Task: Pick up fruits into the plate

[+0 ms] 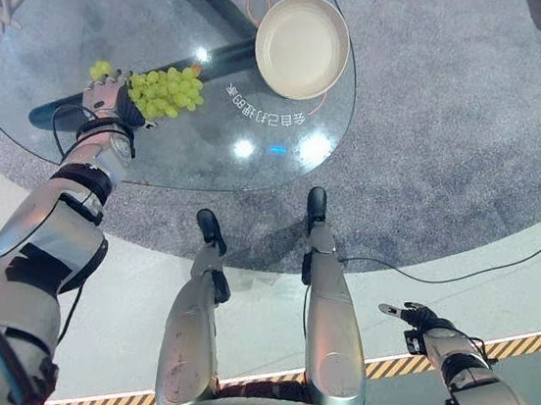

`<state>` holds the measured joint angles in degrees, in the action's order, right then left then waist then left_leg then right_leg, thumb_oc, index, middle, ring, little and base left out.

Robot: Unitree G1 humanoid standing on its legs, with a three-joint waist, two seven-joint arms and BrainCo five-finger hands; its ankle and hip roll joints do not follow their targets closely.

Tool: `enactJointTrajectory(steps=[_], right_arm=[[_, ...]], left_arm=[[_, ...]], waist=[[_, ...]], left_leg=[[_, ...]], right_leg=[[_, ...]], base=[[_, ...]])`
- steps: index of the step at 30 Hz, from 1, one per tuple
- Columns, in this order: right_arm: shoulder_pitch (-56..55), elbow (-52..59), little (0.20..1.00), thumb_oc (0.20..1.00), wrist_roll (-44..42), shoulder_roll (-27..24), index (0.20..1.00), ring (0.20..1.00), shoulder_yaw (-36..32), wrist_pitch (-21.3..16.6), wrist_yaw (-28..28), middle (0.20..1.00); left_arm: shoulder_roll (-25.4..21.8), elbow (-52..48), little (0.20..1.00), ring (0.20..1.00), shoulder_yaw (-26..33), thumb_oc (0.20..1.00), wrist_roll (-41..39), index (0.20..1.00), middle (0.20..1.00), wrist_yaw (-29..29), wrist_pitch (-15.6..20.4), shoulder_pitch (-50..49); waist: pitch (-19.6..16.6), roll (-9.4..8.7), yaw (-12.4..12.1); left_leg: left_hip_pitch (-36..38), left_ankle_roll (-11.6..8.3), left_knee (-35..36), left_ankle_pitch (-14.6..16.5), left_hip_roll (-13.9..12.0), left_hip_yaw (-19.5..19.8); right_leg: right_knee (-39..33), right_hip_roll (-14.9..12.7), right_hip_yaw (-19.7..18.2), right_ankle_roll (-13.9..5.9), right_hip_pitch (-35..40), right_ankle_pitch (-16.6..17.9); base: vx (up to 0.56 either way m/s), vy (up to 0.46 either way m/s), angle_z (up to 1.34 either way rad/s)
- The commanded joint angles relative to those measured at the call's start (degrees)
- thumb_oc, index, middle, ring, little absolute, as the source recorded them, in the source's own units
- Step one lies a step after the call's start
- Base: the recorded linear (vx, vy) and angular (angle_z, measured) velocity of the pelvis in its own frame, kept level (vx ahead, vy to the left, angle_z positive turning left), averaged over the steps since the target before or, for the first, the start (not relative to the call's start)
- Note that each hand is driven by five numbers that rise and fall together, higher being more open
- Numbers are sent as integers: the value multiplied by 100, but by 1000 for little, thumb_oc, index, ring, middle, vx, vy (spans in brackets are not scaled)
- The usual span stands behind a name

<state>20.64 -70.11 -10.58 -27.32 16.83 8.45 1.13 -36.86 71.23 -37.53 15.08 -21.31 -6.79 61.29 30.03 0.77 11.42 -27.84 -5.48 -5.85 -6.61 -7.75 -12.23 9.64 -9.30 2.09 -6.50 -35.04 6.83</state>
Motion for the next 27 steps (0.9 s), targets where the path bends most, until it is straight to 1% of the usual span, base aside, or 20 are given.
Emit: enactJointTrajectory(steps=[1,3,5,10,11,13,18,19,20,21,22,23,25,27], right_arm=[[-299,143,1000,1000,-68,-167,1000,1000,216,20,92,1000],[-315,133,1000,1000,-44,-175,1000,1000,229,9,77,1000],[-307,132,1000,1000,-64,-190,1000,1000,273,-50,54,1000],[-269,111,1000,1000,-125,-168,1000,1000,312,-136,26,1000],[-264,127,1000,1000,-198,-170,1000,1000,333,-162,30,1000],[-282,151,1000,1000,-243,-160,1000,1000,340,-181,41,1000],[-355,159,1000,1000,-235,-161,1000,1000,332,-197,-20,1000],[-407,131,1000,1000,-205,-163,1000,1000,339,-229,-77,1000],[-382,136,1000,1000,-203,-168,1000,1000,328,-229,-82,1000],[-394,139,1000,1000,-197,-171,1000,1000,330,-241,-103,1000],[-427,123,1000,1000,-191,-159,1000,1000,340,-256,-111,1000],[-429,119,1000,1000,-187,-160,1000,1000,339,-267,-120,1000],[-428,97,1000,1000,-225,-161,1000,1000,352,-344,-107,1000],[-416,99,1000,1000,-241,-172,1000,1000,352,-364,-105,1000]], left_arm=[[-486,342,1000,1000,330,1000,-71,1000,1000,-499,-150,415],[-485,314,1000,1000,323,1000,-86,1000,1000,-597,-177,420],[-454,294,1000,1000,341,1000,-58,1000,1000,-833,-209,473],[-459,374,1000,1000,293,1000,131,1000,1000,-936,-226,632],[-485,370,1000,1000,258,1000,266,1000,1000,-1120,-299,715],[-513,366,1000,1000,244,1000,421,1000,1000,-1306,-406,783],[-544,379,1000,1000,225,1000,832,1000,1000,-1642,-570,870],[-549,412,1000,1000,188,1000,1079,1000,1000,-1743,-592,911],[-559,408,1000,1000,194,1000,1102,1000,1000,-1756,-596,942],[-562,402,1000,1000,174,1000,1237,1000,1000,-1869,-613,974],[-551,413,1000,1000,152,1000,1297,1000,1000,-1908,-621,978],[-552,421,1000,1000,123,1000,1339,1000,1000,-1907,-645,1026],[-545,496,1000,1000,6,1000,1708,1000,1000,-1922,-665,1149],[-548,531,1000,1000,-67,1000,1801,1000,1000,-1887,-662,1191]], waist=[[-23,-290,39],[-23,-284,40],[-23,-294,48],[-23,-334,42],[-23,-355,47],[-23,-374,58],[-23,-400,95],[-23,-390,99],[-23,-407,113],[-23,-403,126],[-23,-387,118],[-23,-386,130],[-23,-378,157],[-23,-372,170]], left_leg=[[-854,117,-1134,781,360,-60],[-922,112,-1207,801,348,-44],[-1127,117,-1387,850,308,-39],[-1332,113,-1564,888,263,17],[-1417,118,-1628,911,263,37],[-1496,123,-1693,939,258,44],[-1627,135,-1813,993,256,66],[-1596,89,-1942,1221,240,140],[-1701,134,-1887,1022,247,82],[-1755,137,-1922,1031,246,95],[-1689,93,-2013,1253,229,159],[-1726,93,-2039,1263,226,166],[-1844,90,-2100,1282,229,194],[-1888,89,-2126,1292,230,200]], right_leg=[[725,507,246,287,-366,-790],[801,510,252,299,-433,-817],[947,514,239,326,-626,-861],[1061,525,217,332,-804,-883],[1082,535,201,336,-887,-879],[1111,545,184,341,-967,-878],[1153,549,145,350,-1094,-867],[1249,565,118,318,-1049,-1057],[1180,550,126,356,-1152,-870],[1204,553,107,361,-1204,-869],[1297,568,95,322,-1139,-1064],[1310,570,85,323,-1173,-1064],[1327,566,56,327,-1279,-1047],[1332,566,40,329,-1320,-1040]], base=[[10,-7,6],[26,13,4],[28,14,5],[19,-19,3],[0,0,0],[15,-13,-1],[21,4,0],[0,0,0],[0,0,0],[12,5,-3],[92,23,-7],[91,27,-5],[8,6,-2],[0,0,0]])
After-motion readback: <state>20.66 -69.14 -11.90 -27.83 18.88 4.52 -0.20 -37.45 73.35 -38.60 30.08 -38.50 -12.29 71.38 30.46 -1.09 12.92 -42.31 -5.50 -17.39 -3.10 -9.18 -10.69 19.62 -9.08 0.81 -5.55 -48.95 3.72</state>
